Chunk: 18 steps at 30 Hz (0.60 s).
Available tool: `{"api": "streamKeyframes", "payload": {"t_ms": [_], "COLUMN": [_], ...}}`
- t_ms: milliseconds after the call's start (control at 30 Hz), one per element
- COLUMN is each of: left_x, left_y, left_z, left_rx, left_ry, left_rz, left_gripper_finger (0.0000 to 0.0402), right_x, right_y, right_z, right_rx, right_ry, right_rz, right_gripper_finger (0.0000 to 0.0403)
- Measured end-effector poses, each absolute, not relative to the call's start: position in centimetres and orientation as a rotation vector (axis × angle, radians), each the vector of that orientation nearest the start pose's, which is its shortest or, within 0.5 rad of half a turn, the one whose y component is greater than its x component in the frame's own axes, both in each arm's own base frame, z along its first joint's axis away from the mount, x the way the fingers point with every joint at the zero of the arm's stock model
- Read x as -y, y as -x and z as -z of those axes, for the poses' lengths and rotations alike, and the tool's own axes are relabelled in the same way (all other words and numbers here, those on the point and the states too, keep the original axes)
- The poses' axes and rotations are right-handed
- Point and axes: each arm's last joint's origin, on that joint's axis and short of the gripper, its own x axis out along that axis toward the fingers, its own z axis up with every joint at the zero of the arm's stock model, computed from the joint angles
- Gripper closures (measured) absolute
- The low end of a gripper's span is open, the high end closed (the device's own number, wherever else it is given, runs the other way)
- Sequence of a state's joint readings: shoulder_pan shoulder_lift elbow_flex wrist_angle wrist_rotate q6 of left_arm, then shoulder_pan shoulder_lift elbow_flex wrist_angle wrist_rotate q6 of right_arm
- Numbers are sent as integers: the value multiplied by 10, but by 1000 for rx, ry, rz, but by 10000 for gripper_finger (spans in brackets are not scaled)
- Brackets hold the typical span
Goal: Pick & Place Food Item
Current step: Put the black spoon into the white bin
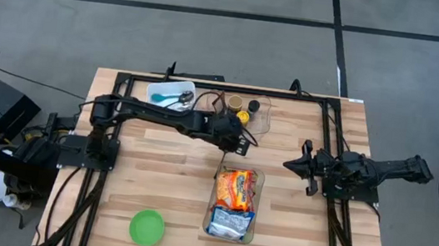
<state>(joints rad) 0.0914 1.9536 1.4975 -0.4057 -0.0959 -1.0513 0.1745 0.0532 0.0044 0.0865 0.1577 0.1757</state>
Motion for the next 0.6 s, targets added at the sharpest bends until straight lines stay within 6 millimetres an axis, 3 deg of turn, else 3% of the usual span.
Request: {"api": "streamKeyframes", "payload": {"t_ms": [367,600], "left_x": [-40,-40], "left_y": [-427,-424], "left_z": [-180,-169], "left_rx": [-863,-921], "left_ry": [1000,1011], "left_rz": [-700,-752], "left_gripper_finger": [402,402], "right_x": [-13,-13], "right_y": [-100,-100], "right_z": [-169,-169], "right_rx": [35,35], "right_ry": [-182,-182], "right_rz": [-20,-20], "right_gripper_finger": [403,403]}}
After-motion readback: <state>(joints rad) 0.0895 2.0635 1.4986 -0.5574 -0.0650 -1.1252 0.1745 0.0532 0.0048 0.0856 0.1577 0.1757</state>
